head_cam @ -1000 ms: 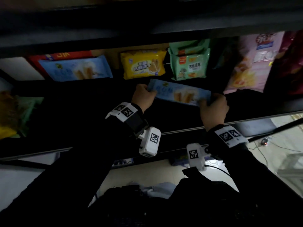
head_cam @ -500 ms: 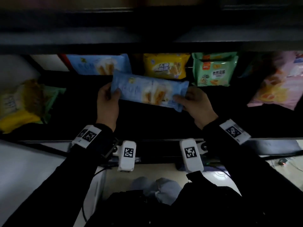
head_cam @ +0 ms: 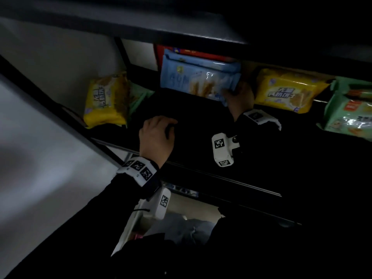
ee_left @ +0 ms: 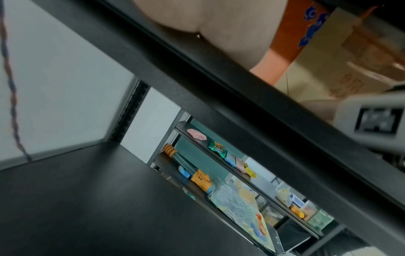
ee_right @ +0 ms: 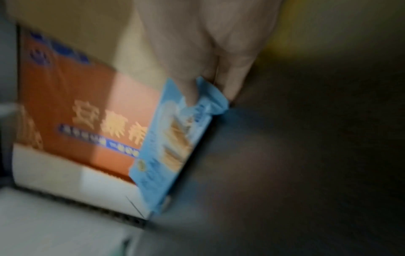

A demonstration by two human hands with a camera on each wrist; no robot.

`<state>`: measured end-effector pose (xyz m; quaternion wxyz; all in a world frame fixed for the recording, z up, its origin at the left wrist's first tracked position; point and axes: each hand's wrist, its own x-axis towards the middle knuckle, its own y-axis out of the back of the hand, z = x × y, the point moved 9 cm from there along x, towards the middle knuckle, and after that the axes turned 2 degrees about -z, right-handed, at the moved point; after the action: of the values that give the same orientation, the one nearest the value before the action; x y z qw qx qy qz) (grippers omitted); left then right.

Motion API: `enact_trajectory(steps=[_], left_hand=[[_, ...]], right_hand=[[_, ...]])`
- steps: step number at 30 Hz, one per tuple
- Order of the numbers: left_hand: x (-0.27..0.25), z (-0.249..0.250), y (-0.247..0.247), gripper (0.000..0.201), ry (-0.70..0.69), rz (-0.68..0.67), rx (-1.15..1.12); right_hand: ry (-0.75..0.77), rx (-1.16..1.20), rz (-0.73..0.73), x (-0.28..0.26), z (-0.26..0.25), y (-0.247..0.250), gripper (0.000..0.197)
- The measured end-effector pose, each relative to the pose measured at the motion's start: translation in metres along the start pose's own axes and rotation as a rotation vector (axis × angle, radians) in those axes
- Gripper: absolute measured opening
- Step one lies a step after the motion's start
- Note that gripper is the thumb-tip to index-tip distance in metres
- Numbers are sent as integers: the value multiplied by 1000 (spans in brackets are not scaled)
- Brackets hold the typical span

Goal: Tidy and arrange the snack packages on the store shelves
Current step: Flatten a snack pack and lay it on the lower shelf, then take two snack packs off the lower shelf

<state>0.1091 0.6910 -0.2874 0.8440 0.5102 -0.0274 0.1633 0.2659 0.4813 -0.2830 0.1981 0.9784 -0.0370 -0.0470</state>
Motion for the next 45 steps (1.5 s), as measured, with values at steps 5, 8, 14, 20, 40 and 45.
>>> enact_trajectory(steps=[5,8,14,20,40,45], left_hand=[[4,-2,-1,27,11,-5,3],[2,-2,-2,28,8,-12,0],[1,0,2,28,36,-9,-25],[1,-2,1,28,41,-18,-23],[-6,6,114,30,-163,481,-196],[9,-48,188,39,71,601,-160]], right_hand=[[-43,-20,-38,1,11,-11,52],[25,13,71,-3,6,-3,48],[-16,-19,99,-5,8,-2,66],[-56,-113,57,-11,9,-8,67],[373,-113,138,-74,-72,-32,31],[70,75,-422,-99,-96,-153,13]])
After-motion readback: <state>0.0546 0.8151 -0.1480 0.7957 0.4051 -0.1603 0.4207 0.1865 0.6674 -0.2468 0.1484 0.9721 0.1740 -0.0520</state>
